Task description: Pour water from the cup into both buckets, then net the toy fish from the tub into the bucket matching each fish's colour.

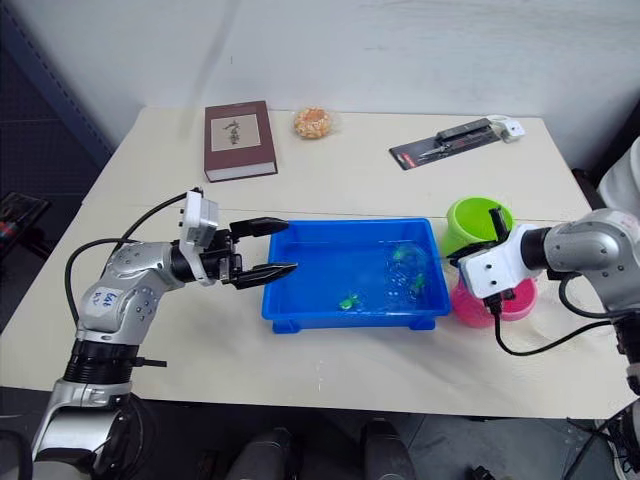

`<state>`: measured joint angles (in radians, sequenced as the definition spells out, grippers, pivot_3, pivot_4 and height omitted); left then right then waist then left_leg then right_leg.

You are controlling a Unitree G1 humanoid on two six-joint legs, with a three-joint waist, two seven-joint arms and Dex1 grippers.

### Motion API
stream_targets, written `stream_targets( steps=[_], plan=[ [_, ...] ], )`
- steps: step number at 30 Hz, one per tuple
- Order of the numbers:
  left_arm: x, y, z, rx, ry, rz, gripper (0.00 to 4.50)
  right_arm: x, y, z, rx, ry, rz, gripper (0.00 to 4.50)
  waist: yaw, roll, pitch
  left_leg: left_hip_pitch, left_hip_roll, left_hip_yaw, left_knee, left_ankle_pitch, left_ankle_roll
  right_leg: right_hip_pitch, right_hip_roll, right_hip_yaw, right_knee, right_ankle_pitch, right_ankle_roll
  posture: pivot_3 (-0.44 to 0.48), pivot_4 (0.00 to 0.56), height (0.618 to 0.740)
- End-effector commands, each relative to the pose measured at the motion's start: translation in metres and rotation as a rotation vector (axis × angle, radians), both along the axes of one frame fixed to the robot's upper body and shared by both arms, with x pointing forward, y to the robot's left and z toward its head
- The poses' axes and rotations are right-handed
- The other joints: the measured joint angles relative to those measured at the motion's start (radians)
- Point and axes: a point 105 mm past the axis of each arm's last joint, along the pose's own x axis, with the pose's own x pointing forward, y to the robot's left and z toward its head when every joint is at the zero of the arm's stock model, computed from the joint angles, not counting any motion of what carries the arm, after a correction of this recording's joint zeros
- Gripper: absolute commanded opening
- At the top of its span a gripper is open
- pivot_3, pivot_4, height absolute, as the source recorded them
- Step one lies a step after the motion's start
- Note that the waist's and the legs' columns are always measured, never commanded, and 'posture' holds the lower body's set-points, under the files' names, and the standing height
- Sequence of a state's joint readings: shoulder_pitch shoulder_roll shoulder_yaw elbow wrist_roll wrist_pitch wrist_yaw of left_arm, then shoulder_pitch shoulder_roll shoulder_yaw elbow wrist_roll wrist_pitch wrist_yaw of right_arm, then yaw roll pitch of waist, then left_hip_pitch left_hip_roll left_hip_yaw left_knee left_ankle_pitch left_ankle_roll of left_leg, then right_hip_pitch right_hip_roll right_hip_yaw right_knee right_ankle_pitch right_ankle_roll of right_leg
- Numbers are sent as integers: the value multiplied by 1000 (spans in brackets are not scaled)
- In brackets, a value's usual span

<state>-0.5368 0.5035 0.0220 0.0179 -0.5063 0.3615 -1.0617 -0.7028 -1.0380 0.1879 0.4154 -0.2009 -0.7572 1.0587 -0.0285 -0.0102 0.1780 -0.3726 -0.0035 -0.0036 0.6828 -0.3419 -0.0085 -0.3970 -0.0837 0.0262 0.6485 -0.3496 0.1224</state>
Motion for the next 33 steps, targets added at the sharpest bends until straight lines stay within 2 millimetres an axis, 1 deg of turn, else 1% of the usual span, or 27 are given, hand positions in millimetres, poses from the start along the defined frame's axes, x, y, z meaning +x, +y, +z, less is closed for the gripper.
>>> stream_targets(
  steps=[1, 3, 6, 7, 8, 9, 10, 11, 12, 14, 16, 18, 20, 23, 25, 26, 29, 33],
  plan=[
    [-2, -1, 8, -13, -29, -10, 4458, -2, 9, 30, 149, -118, 54, 0, 0, 0, 0, 0, 0, 0, 0, 0, 0, 0, 0, 0, 0, 0, 0, 0, 150, 740],
    [-3, -1, 7, -13, -27, -10, 4458, -6, 10, 38, 250, -100, 33, 0, 1, 0, 0, 0, 0, 0, 0, 0, 0, 0, 0, 0, 0, 0, 0, 0, 150, 740],
    [-3, 0, 7, -14, -23, -10, 4458, -15, 5, 36, 252, -41, -1, 0, 3, 0, 0, 0, 0, -1, 0, 0, 0, 1, -1, 0, 0, 0, 0, 0, 150, 740],
    [-4, 1, 6, -13, -21, -10, 4458, -19, 3, 37, 305, 2, -31, 0, 5, 0, 0, 0, 0, -1, 0, 0, 0, 1, -1, 0, 0, 0, 0, 0, 150, 740],
    [-4, 1, 5, -12, -18, -11, 4458, -25, 0, 38, 415, 112, -132, 0, 8, 0, 0, 0, 0, -2, 0, 0, 0, 1, -1, 0, 0, 0, 0, 0, 150, 740],
    [-4, 2, 5, -12, -16, -11, 4458, -31, -2, 36, 487, 204, -204, 0, 8, 0, 0, -1, 0, -3, 0, 0, 0, 2, -2, 0, 0, 0, 0, 0, 150, 740],
    [-4, 2, 4, -11, -15, -12, 4458, -37, -1, 31, 549, 299, -283, 0, 10, 0, 0, -1, 0, -5, 0, 0, 0, 3, -2, 1, 2, 0, 0, 0, 150, 740],
    [-5, 3, 4, -11, -13, -13, 4458, -43, 3, 30, 613, 370, -326, 0, 14, 0, 0, -2, 0, -6, 0, 0, 0, 2, -2, 1, 2, 0, 0, 0, 150, 740],
    [-5, 3, 4, -10, -13, -14, 4458, -47, 7, 30, 652, 408, -348, 0, 11, 0, 0, -2, 0, -7, 0, 0, 0, 3, -2, 1, 3, 0, 0, 0, 150, 740],
    [-6, 3, 3, -8, -11, -17, 4458, -54, 12, 27, 745, 519, -452, 0, 5, 0, 0, -2, 0, -7, 2, 0, 0, 3, -2, 2, 2, 0, 0, 0, 150, 740],
    [-6, 4, 2, -6, -10, -19, 4458, -59, 13, 18, 816, 631, -580, 0, 4, 0, 0, -1, 0, -7, 1, 1, -1, 4, -2, 1, 0, 0, 0, 0, 150, 740],
    [-6, 3, 2, -4, -8, -22, 4458, -63, 18, 15, 919, 730, -652, 0, 4, 0, 0, -1, 0, -8, 1, 1, -1, 4, -2, 1, 0, 0, 0, 0, 150, 740],
    [-5, 3, 2, 1, -8, -25, 4458, -66, 24, 14, 969, 802, -694, 0, 4, 0, 0, -1, 0, -9, 1, 0, -1, 4, -2, 1, -1, 0, 0, 0, 150, 740],
    [-4, 3, 3, 6, -11, -25, 4458, -70, 25, 8, 980, 888, -816, 0, 5, 0, 0, -2, -1, -9, 0, 0, -1, 3, -3, 1, -2, 0, 0, 0, 150, 740],
    [-3, 3, 3, 9, -13, -22, 4458, -69, 28, 8, 1026, 944, -850, 0, 6, 0, 0, -2, -1, -9, 0, 0, -1, 3, -3, 0, -3, 0, 0, 0, 150, 740],
    [-3, 3, 3, 13, -15, -22, 4458, -66, 24, 3, 1028, 957, -925, 0, 6, 0, 0, -2, -1, -9, 0, 0, -1, 3, -3, 0, -3, 0, 0, 0, 150, 740],
    [-3, 4, 4, 23, -22, -21, 4458, -65, 20, -9, 1008, 961, -1035, 0, 7, 0, 0, -3, -1, -10, 0, 0, -1, 3, -4, 0, -3, 0, 0, 0, 150, 740],
    [-5, 6, 5, 44, -23, -33, 4458, -65, 24, -14, 1032, 990, -1046, 0, 7, 0, 0, -5, -1, -10, -1, 0, 0, 2, -4, 0, -3, 0, 0, 0, 150, 740]
  ],
)
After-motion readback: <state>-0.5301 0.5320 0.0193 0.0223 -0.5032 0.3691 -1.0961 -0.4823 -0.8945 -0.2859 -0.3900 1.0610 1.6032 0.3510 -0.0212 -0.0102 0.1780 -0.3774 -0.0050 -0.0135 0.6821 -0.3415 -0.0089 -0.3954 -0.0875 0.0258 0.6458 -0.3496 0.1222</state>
